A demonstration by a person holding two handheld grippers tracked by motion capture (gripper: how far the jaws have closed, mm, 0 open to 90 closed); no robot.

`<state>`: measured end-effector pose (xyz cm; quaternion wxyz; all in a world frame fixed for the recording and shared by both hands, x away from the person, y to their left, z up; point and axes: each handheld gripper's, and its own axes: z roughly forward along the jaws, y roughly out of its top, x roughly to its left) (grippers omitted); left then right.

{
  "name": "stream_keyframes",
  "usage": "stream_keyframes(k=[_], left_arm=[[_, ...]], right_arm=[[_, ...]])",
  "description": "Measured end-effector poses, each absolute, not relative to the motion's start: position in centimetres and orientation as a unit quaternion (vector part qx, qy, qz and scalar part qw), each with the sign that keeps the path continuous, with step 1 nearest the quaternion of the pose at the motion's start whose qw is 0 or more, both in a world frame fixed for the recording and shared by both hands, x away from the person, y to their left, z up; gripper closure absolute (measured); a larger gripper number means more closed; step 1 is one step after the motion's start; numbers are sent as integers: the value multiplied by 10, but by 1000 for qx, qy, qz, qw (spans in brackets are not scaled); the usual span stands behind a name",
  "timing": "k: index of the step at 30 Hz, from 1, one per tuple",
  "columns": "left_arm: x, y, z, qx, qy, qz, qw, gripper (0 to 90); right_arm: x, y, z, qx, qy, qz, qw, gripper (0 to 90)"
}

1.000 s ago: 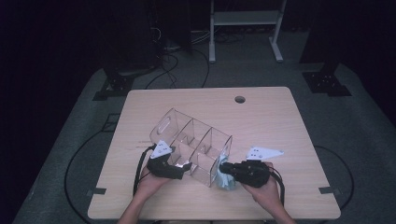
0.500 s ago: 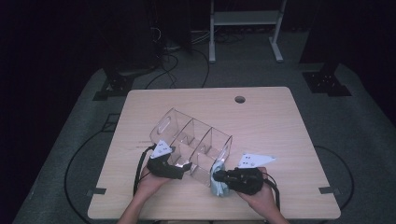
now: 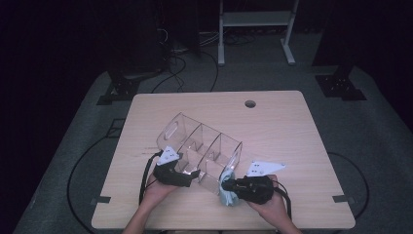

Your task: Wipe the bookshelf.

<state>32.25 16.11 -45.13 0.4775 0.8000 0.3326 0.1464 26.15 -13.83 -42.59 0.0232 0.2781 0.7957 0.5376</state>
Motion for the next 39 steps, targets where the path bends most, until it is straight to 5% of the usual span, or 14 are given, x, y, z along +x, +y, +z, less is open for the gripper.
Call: stream_keyframes(k=[13,27,39], left_arm=[[324,165,-451,801,335,149,474,40],[324,162,-450,806,327,146,472,39],[323,160,-451,802,331,150,474,39]], right_arm=[[285,-128,-495,323,836,443,-31,822],[337,-175,-484,431,774,463,26,820],[300,-166,-437,352,774,526,32,825]])
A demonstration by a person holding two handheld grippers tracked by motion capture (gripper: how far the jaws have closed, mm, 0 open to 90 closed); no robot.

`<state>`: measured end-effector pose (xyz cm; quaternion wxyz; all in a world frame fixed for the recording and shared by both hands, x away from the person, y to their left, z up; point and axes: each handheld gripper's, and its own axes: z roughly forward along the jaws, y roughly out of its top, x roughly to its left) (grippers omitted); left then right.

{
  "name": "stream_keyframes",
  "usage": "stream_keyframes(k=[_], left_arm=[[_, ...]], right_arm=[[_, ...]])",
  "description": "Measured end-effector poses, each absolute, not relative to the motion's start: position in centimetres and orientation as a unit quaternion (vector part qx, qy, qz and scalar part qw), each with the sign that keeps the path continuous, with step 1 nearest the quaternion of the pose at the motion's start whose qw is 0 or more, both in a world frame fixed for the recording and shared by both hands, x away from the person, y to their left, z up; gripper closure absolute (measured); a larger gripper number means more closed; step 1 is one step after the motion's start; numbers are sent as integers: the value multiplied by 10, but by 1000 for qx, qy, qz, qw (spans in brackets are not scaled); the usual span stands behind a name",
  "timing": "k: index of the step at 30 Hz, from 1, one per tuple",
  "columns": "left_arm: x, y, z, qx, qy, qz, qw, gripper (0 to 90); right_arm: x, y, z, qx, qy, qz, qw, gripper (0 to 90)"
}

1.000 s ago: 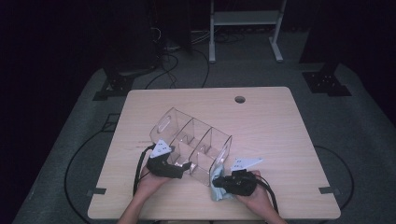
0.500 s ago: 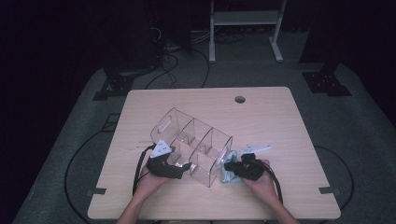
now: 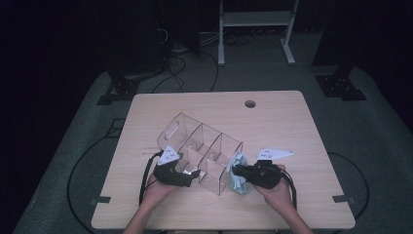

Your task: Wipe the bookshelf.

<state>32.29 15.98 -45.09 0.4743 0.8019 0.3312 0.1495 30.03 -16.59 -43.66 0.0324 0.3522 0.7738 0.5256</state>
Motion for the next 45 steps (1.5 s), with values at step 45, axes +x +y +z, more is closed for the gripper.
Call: stream_keyframes(k=[45], left_arm=[[318,150,-451,811,299,128,487,36]], right_arm=[[279,-172,-421,334,775,532,64,831]])
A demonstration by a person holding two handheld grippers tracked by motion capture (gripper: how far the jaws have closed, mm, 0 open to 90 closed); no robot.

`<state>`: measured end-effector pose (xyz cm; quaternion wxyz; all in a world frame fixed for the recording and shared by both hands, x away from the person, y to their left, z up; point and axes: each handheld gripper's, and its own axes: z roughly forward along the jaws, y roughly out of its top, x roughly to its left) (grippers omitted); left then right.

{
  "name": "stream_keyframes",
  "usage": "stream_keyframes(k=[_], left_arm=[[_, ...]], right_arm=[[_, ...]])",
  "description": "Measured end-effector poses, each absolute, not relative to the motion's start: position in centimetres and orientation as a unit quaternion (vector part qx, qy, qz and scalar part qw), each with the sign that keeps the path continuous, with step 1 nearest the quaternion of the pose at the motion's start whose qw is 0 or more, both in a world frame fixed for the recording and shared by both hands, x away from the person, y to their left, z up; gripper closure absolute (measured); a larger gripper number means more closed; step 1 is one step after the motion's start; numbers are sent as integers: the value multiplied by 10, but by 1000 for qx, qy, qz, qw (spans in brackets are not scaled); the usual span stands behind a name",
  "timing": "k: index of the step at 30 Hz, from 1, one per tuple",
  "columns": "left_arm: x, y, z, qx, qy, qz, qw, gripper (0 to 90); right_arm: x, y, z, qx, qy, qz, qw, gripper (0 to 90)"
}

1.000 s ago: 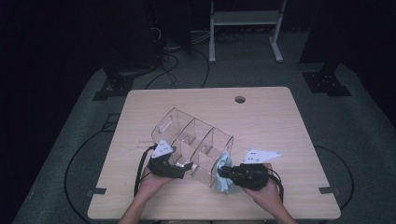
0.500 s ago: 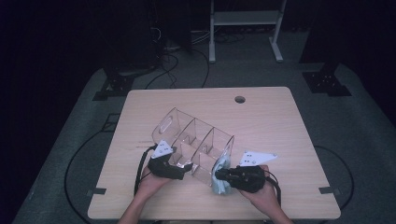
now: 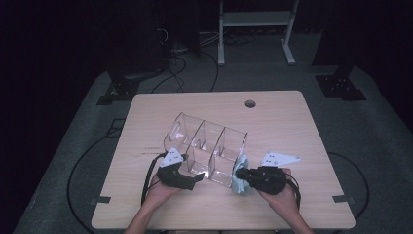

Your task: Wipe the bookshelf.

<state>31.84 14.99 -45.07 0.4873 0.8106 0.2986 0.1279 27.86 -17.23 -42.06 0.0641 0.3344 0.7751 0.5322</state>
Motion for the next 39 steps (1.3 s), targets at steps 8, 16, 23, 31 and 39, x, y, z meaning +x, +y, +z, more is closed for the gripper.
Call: stream_keyframes(k=[8,16,23,31,39], left_arm=[[315,138,-451,815,288,120,489,36],[322,133,-449,811,285,118,498,37],[332,134,-449,806,286,117,505,38],[330,135,-446,804,281,102,514,83],[319,119,-445,813,254,93,515,82]], right_arm=[[281,-190,-420,360,765,529,75,832],[272,-197,-419,360,767,526,72,831],[262,-184,-418,338,778,526,56,831],[266,-177,-421,337,786,515,61,831],[270,-197,-422,360,774,517,73,831]])
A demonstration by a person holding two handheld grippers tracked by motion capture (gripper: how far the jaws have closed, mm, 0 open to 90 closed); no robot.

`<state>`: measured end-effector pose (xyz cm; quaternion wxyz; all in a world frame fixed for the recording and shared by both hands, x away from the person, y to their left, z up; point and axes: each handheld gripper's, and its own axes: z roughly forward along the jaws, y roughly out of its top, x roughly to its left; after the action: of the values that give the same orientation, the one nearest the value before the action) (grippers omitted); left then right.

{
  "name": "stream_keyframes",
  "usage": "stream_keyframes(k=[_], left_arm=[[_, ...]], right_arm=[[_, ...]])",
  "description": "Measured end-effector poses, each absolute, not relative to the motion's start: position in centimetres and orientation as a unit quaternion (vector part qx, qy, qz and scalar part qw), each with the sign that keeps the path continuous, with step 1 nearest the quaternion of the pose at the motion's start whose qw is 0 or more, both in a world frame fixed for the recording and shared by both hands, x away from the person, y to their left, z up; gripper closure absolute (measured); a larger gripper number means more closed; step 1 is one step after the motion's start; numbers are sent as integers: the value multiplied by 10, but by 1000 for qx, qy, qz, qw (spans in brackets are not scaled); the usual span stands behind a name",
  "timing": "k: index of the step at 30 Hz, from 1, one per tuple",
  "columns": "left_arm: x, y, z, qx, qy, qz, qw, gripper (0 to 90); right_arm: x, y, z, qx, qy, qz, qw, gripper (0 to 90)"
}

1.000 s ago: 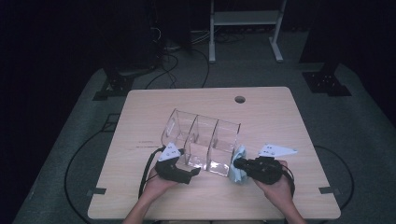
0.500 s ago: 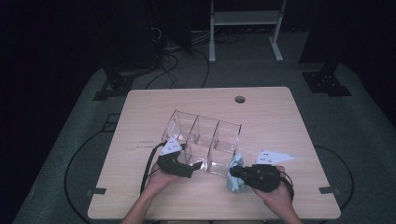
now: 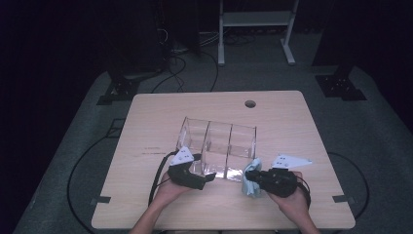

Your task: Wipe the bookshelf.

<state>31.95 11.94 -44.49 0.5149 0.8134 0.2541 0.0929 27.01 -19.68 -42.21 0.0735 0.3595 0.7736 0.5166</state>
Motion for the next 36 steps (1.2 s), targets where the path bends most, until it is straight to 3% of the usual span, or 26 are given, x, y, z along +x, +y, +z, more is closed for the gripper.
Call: stream_keyframes(k=[9,17,36], left_arm=[[311,102,-444,823,228,77,515,82],[307,108,-438,827,220,75,513,95],[306,155,-394,799,224,128,543,83]], right_arm=[[277,-224,-424,393,753,521,86,830],[277,-224,-423,391,754,520,88,830],[280,-226,-425,395,753,518,89,829]])
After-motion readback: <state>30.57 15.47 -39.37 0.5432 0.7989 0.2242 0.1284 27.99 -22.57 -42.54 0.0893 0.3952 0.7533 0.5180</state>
